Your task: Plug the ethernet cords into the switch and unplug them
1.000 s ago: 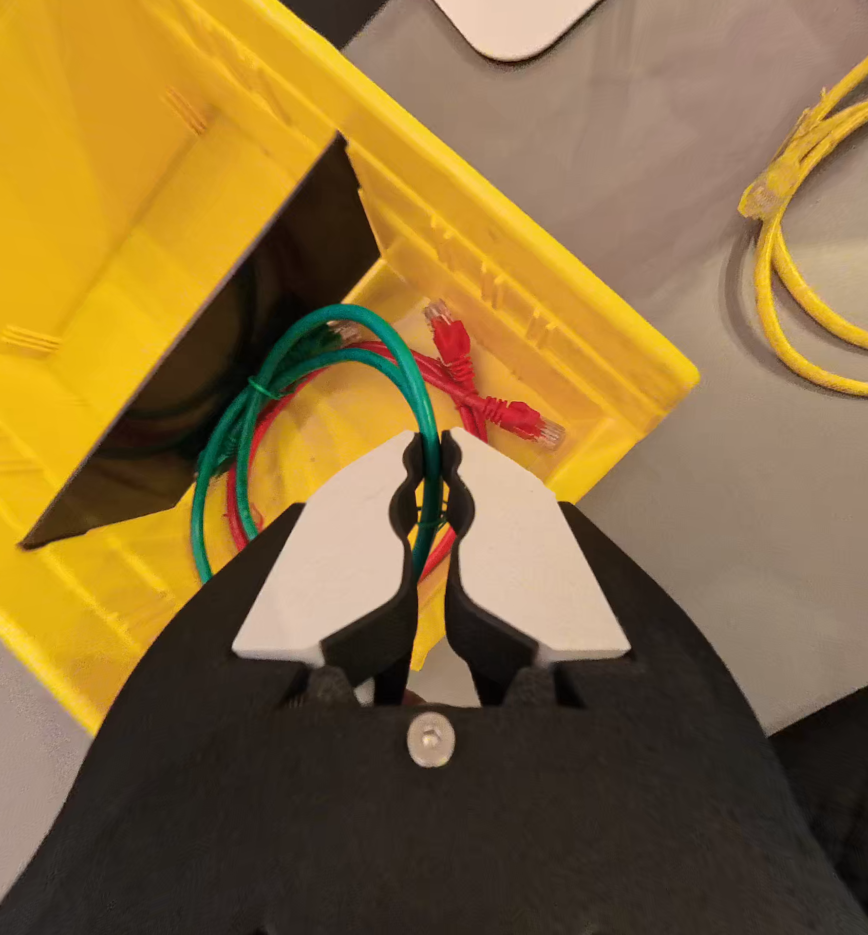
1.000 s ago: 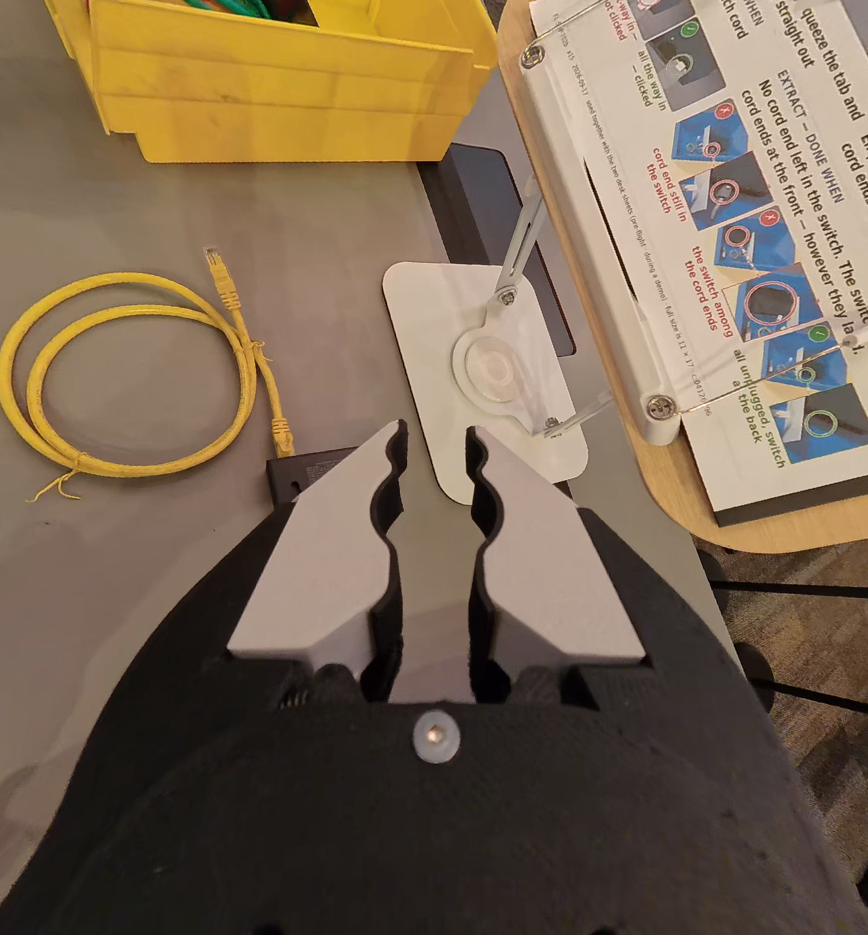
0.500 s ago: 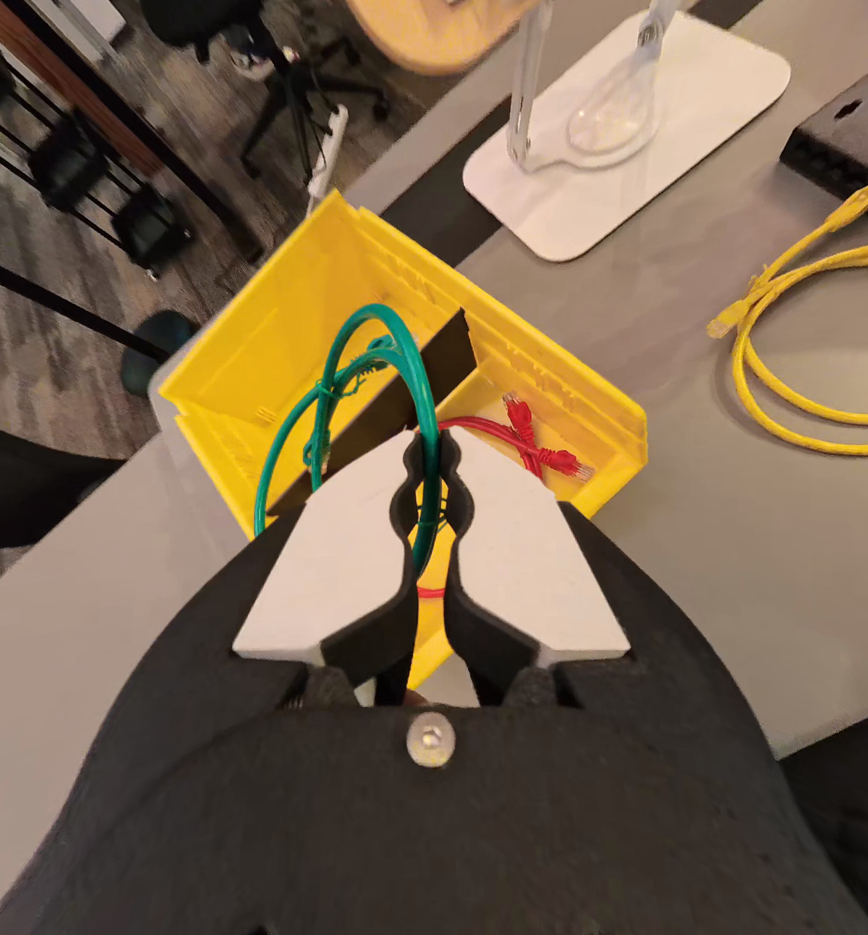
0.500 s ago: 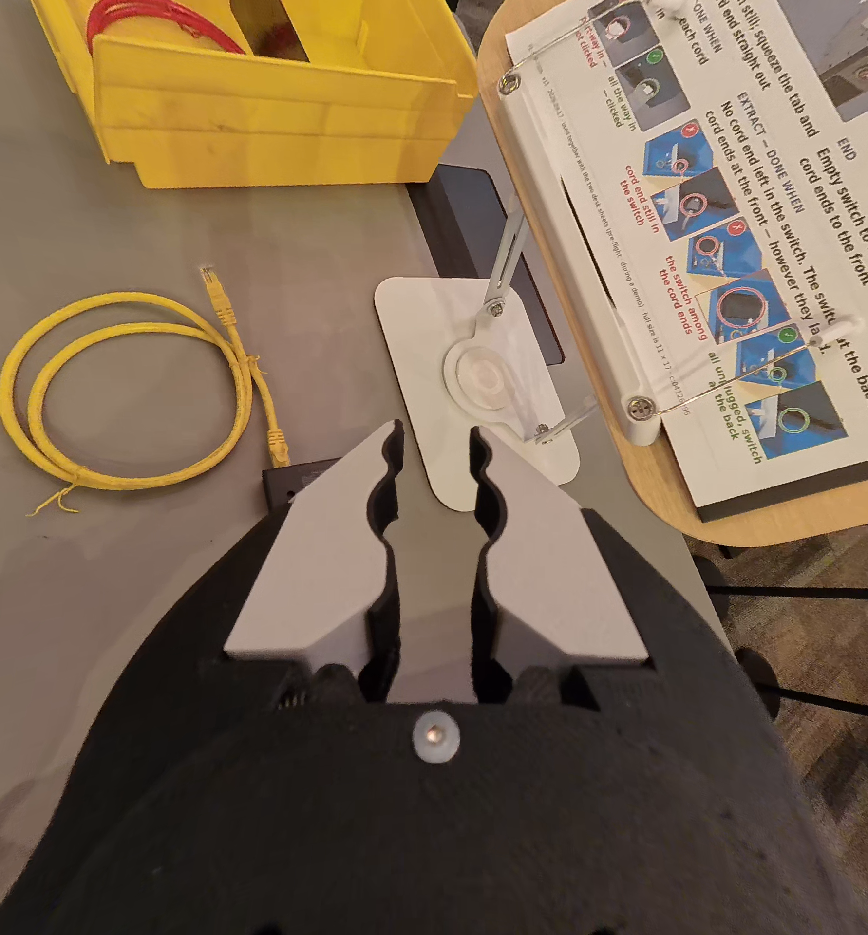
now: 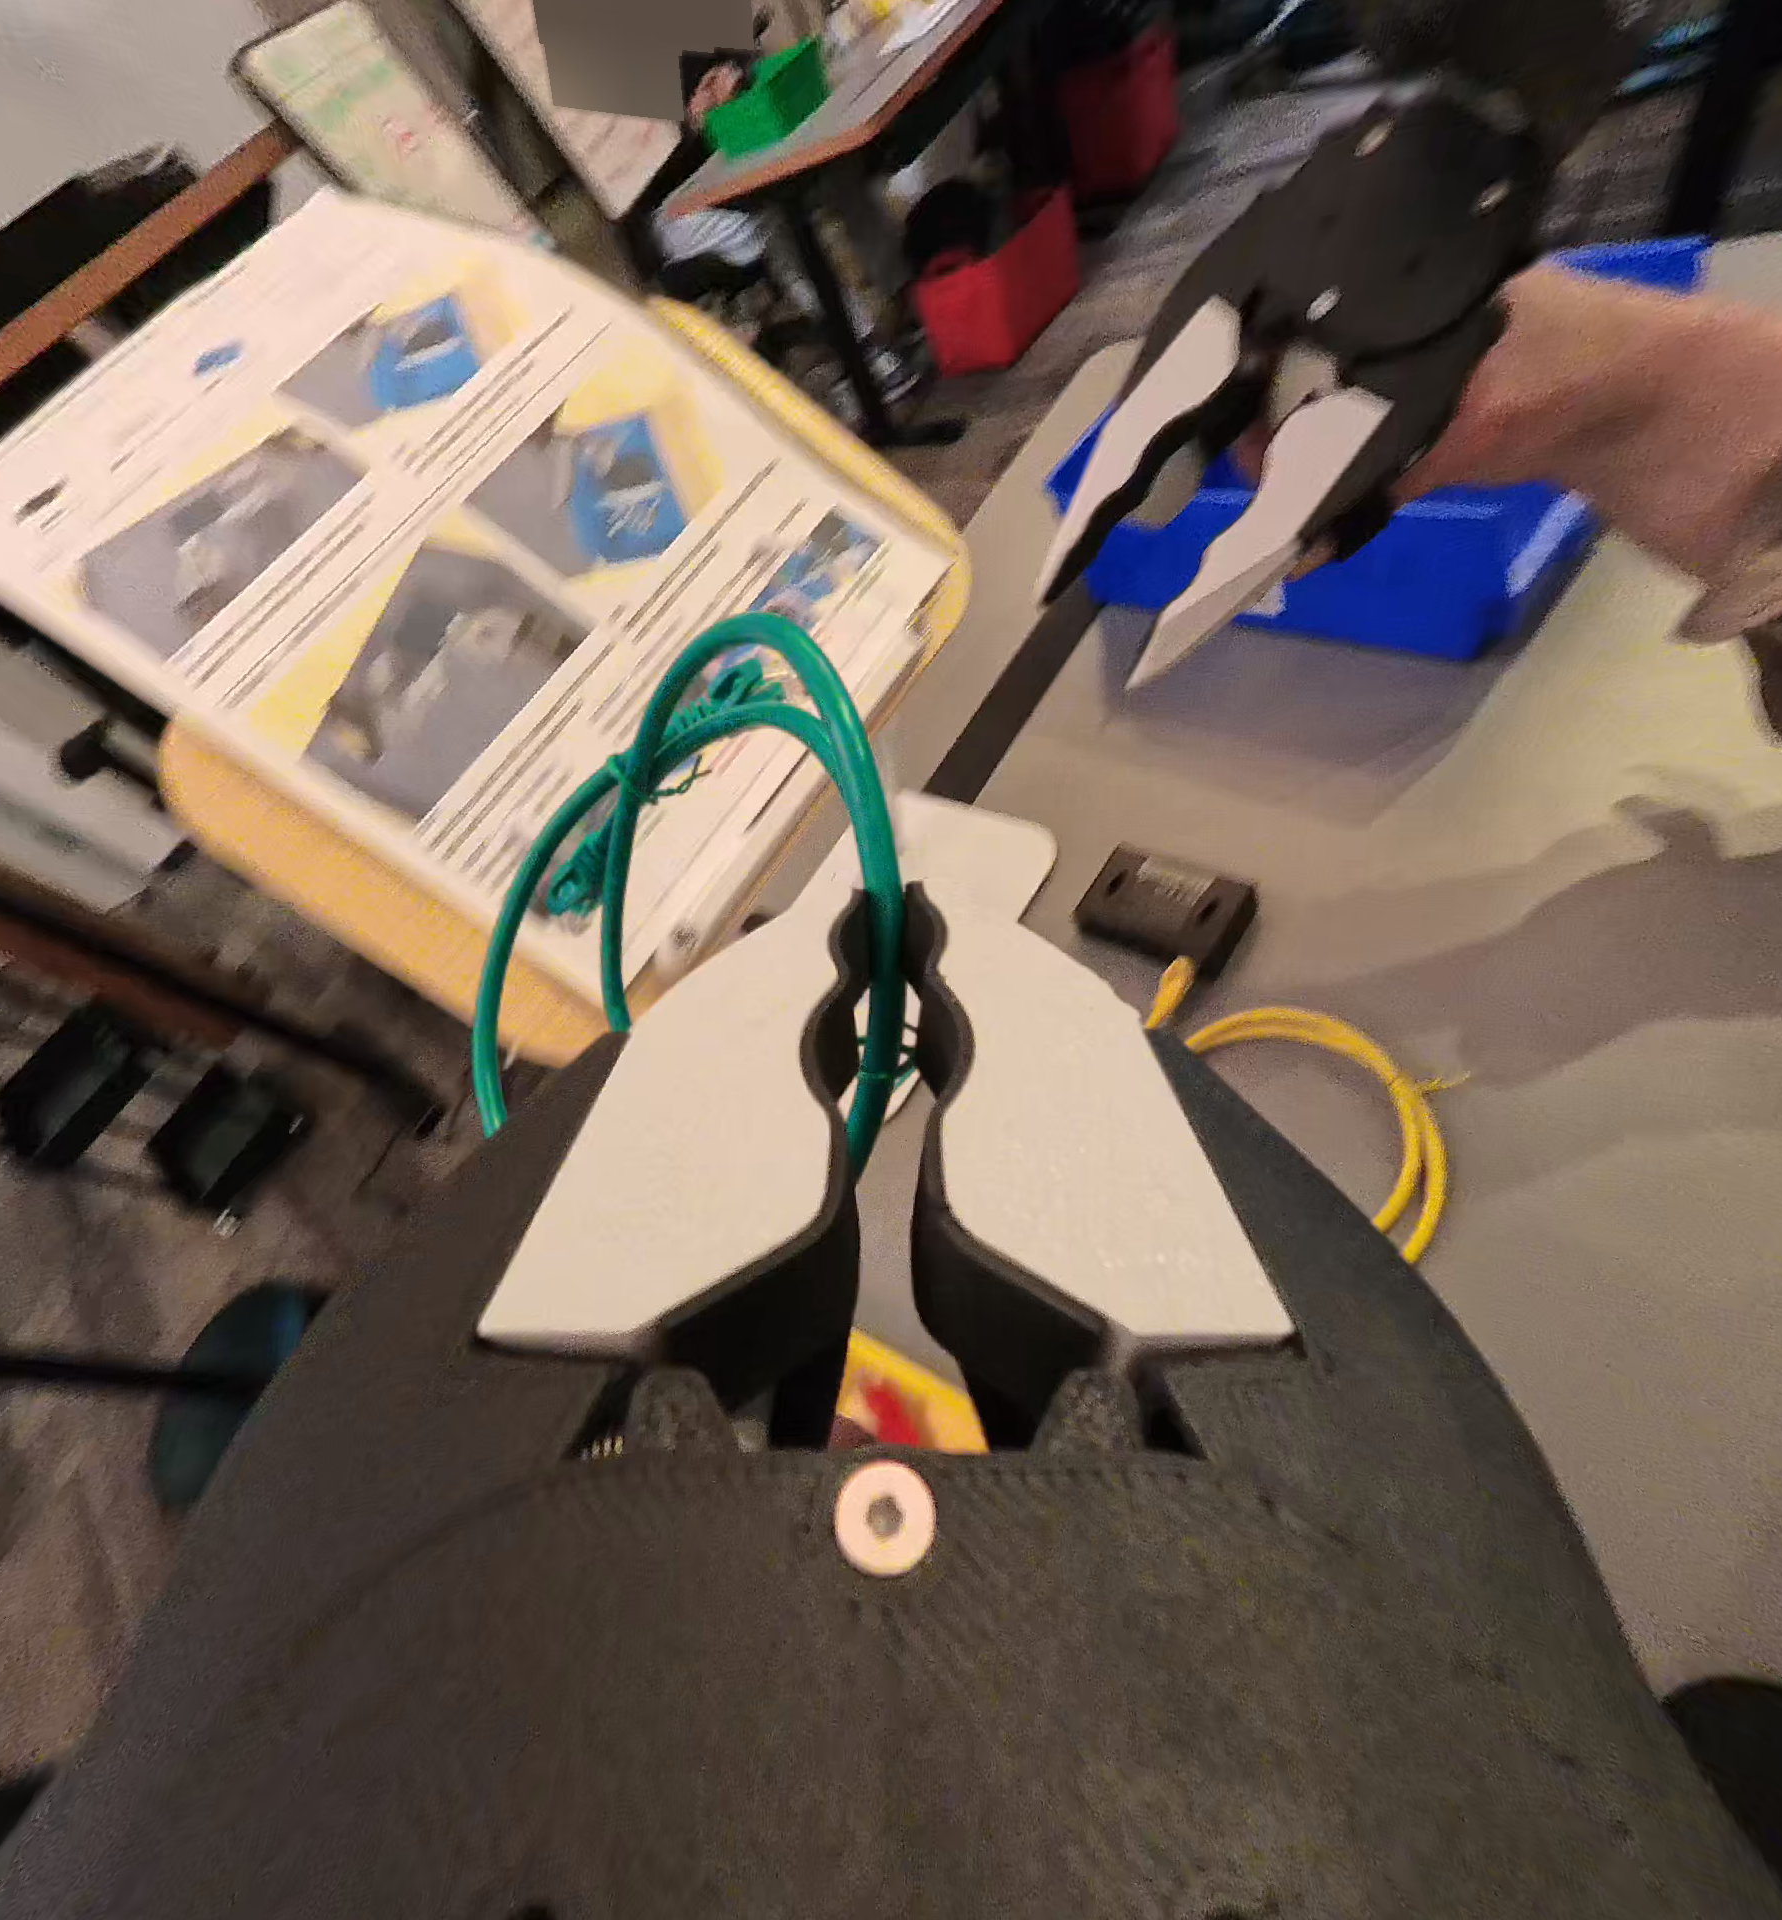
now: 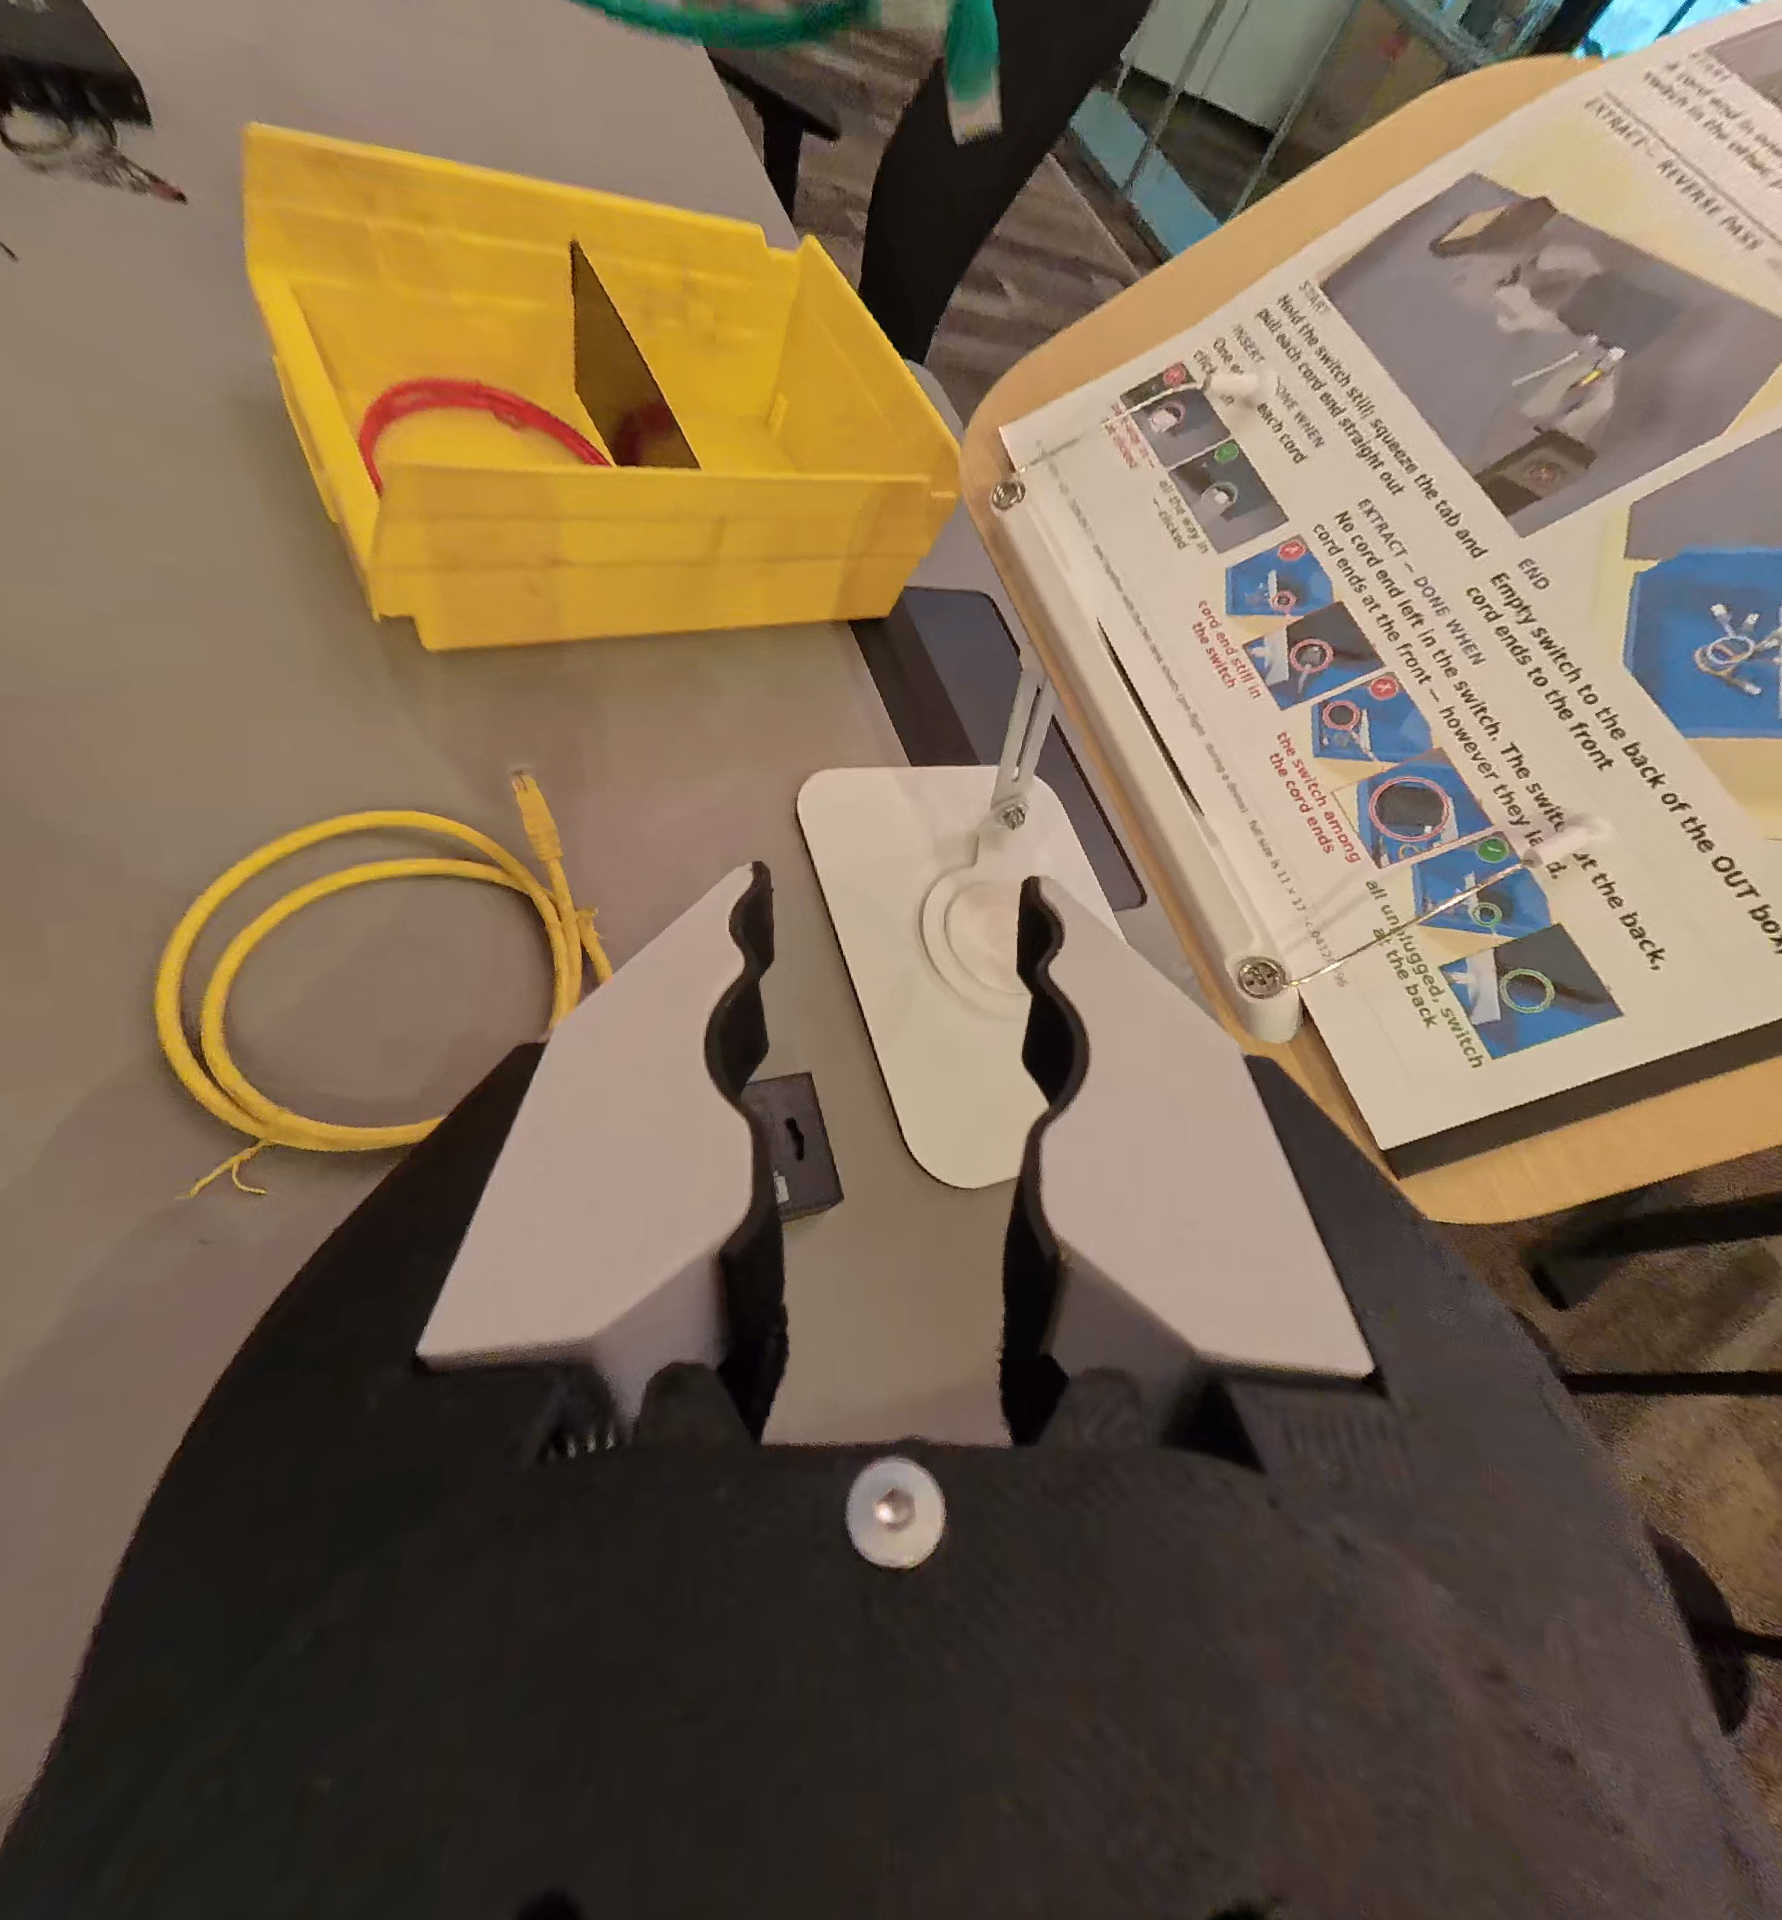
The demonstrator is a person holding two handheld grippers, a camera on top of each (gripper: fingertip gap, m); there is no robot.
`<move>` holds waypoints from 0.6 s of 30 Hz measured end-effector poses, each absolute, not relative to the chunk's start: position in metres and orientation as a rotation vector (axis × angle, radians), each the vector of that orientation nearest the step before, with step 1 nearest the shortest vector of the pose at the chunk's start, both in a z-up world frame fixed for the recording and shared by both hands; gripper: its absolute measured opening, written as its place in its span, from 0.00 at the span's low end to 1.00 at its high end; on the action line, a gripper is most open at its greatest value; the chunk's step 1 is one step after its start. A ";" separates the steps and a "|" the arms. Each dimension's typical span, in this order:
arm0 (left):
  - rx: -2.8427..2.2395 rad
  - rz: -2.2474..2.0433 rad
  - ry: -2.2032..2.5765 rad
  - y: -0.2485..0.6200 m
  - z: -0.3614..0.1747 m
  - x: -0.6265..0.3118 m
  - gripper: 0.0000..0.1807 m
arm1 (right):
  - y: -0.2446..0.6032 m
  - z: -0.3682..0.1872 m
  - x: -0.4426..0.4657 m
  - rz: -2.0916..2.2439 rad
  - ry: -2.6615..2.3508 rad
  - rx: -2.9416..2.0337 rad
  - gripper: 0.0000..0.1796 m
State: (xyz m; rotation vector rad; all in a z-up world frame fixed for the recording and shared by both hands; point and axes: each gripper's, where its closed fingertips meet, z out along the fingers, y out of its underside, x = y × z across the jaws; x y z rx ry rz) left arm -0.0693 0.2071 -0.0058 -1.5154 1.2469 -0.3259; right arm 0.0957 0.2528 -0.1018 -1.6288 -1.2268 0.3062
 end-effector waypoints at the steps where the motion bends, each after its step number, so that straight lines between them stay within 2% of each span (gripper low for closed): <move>1: -1.475 -0.375 1.288 0.205 -0.004 -0.052 0.03 | 0.253 -0.099 0.097 0.318 -1.213 -1.619 0.26; 8: -1.274 -0.699 1.374 0.199 0.000 0.026 0.03 | 0.255 -0.085 0.116 0.413 -1.119 -1.576 0.29; 15: -1.162 -1.039 1.295 0.193 -0.019 0.024 0.03 | 0.251 -0.073 0.119 0.502 -1.081 -1.504 0.30; 18: -1.157 -1.048 1.299 0.196 -0.019 0.021 0.03 | 0.252 -0.074 0.114 0.506 -1.085 -1.491 0.31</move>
